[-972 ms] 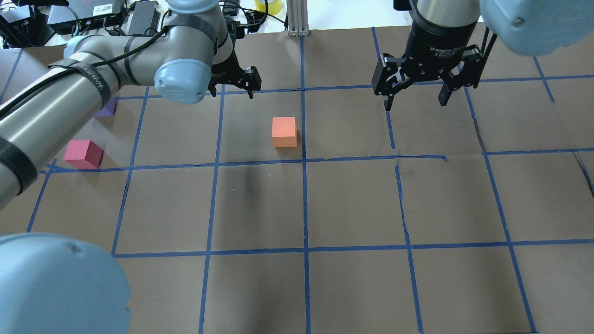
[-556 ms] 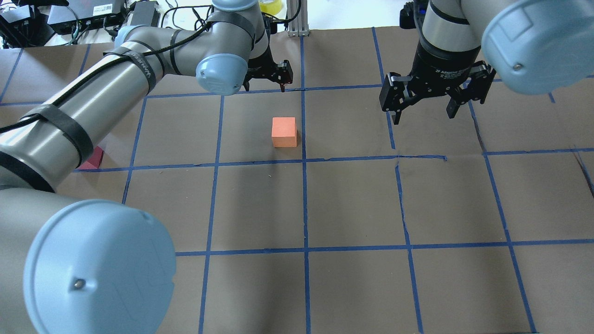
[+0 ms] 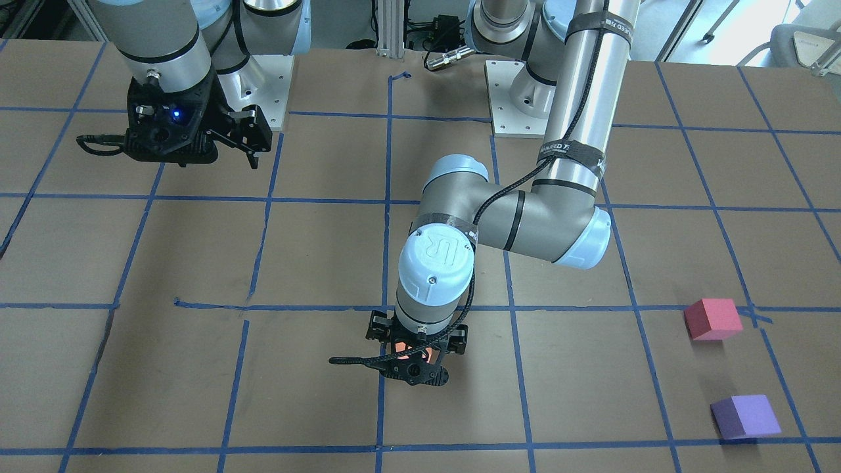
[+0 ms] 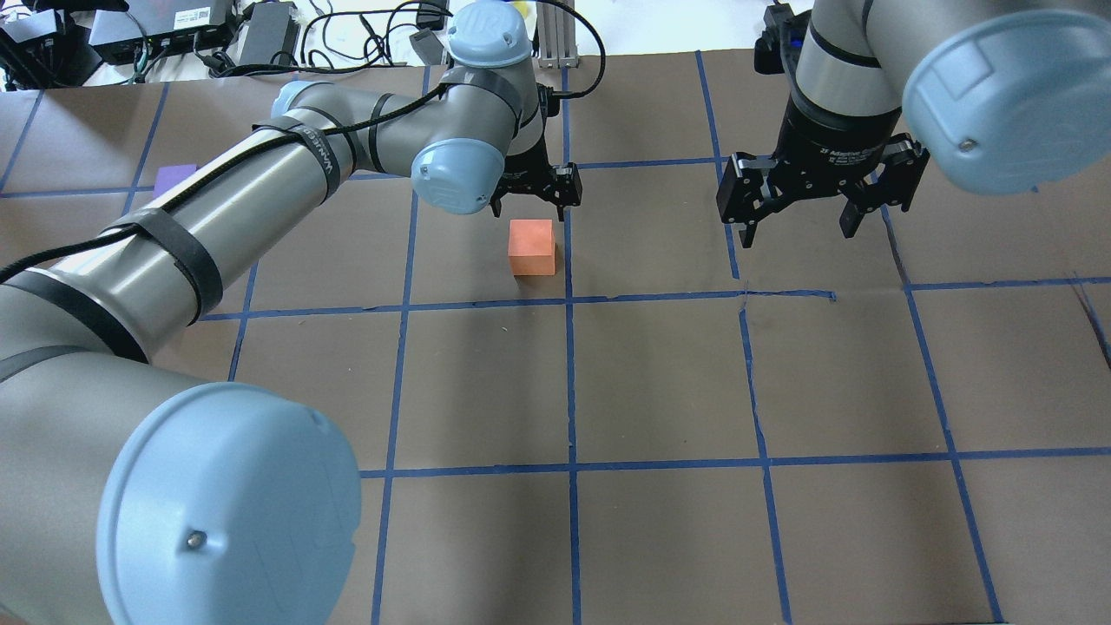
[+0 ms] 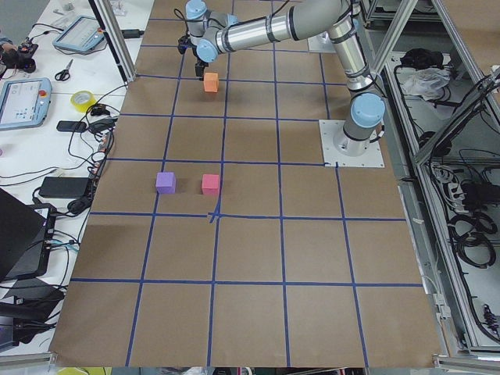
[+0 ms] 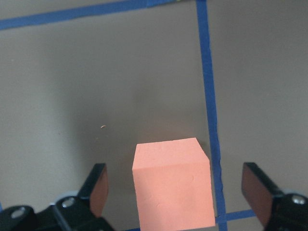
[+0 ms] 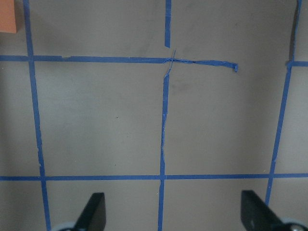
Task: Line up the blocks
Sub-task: 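Lower the left gripper and grasp the orange cube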
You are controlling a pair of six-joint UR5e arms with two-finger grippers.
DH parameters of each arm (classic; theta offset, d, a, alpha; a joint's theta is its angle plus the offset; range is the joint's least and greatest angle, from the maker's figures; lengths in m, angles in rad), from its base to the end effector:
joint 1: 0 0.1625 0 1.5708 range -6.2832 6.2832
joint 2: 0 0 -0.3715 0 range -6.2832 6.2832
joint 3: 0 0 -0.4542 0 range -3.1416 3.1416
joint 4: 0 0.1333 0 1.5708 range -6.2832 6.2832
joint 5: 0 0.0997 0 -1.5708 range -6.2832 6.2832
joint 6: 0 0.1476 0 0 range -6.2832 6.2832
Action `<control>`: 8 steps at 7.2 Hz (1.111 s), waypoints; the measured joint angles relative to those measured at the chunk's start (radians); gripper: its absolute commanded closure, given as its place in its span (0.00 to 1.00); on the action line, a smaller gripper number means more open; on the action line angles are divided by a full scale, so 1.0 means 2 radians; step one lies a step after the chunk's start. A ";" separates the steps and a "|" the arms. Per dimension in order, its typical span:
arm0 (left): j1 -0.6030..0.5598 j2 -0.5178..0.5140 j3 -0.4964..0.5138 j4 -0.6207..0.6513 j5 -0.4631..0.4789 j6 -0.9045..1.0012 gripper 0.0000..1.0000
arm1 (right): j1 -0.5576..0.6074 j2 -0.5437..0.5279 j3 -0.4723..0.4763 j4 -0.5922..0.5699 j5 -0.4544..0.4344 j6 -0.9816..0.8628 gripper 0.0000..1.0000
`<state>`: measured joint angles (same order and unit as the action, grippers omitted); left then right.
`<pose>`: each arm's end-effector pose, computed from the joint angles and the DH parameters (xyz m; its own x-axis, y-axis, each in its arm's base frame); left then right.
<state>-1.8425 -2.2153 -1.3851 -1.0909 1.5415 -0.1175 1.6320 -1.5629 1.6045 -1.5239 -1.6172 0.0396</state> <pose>-0.3293 -0.6694 0.1129 -0.9876 0.1541 0.0316 0.1536 0.9880 -0.0175 0.1594 -0.5343 0.3594 -0.9984 -0.0258 0.0497 -0.0214 0.9960 0.0865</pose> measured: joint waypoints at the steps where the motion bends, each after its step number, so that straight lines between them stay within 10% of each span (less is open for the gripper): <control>1: 0.000 -0.001 -0.005 0.002 0.001 0.002 0.00 | -0.007 -0.003 0.004 0.000 0.005 -0.004 0.00; 8: -0.001 -0.004 -0.038 0.025 -0.001 -0.027 0.04 | -0.032 -0.004 0.010 0.001 0.009 -0.004 0.00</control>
<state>-1.8437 -2.2236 -1.4615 -1.0401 1.5399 -0.1717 1.5670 -1.5706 1.6244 -1.5224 -1.5993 0.0312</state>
